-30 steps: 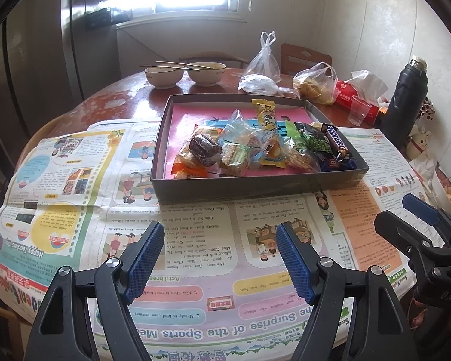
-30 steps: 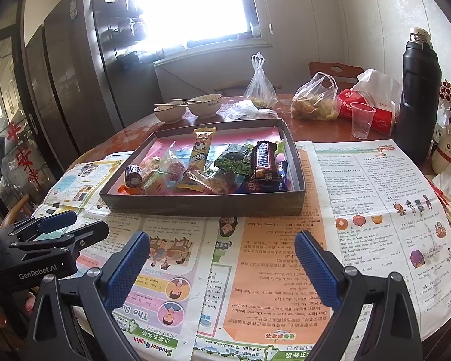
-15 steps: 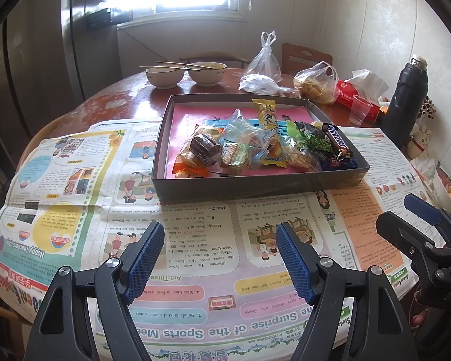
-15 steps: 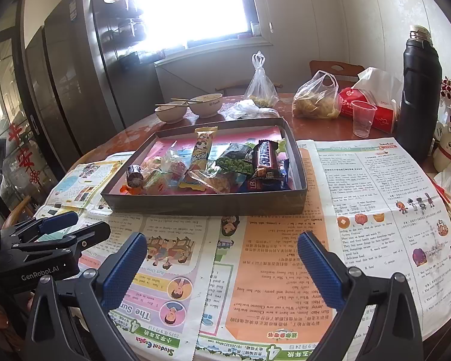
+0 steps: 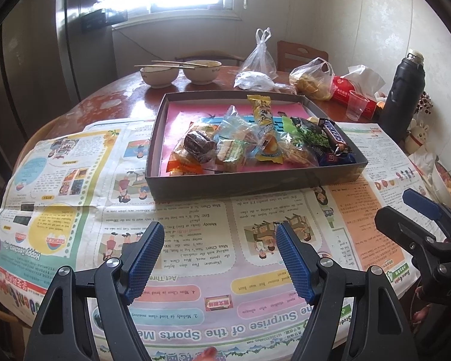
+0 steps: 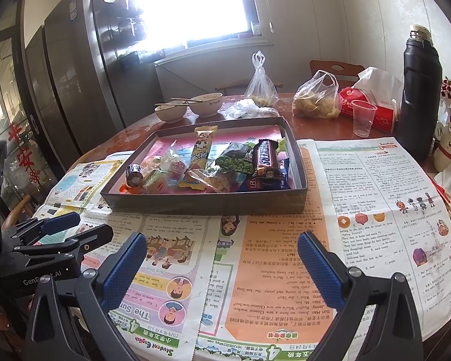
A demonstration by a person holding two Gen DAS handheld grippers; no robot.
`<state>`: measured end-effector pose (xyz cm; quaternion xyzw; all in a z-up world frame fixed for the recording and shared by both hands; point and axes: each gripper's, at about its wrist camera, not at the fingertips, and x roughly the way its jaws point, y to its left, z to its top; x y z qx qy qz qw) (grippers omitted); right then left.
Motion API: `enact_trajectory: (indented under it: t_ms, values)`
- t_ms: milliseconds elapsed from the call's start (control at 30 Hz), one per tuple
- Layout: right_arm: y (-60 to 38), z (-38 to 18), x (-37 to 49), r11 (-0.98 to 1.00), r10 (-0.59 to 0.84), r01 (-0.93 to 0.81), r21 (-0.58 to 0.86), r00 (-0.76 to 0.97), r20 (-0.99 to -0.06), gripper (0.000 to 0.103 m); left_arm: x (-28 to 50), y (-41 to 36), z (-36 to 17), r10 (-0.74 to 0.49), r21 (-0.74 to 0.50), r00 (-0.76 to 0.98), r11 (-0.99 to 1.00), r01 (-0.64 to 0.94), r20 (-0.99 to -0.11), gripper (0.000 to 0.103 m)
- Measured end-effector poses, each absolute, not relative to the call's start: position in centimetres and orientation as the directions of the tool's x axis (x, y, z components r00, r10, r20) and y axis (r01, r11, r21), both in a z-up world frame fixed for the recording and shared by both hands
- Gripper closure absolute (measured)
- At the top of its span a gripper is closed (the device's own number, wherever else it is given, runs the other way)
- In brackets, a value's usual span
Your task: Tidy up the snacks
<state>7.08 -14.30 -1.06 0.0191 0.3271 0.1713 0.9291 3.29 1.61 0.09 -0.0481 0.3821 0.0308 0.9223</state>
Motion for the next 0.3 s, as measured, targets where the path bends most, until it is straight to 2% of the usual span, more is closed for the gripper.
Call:
enact_trajectory:
  t_ms: [133,300]
  values:
    - [-14.9,-1.3,7.6,0.944,0.322,-0.292,0.152,0.726,-0.607,0.002,4.0,2.9,-0.2,-0.035,-0.149,0.714,0.984,-0.097,-0.699,0.025]
    - [-17.3,-1.4,9.9,0.955,0.296,-0.231,0.185,0.724,-0.623,0.001,4.5,7.5,1.6,0.020,-0.190,0.772,0.965,-0.181,-0.636,0.023]
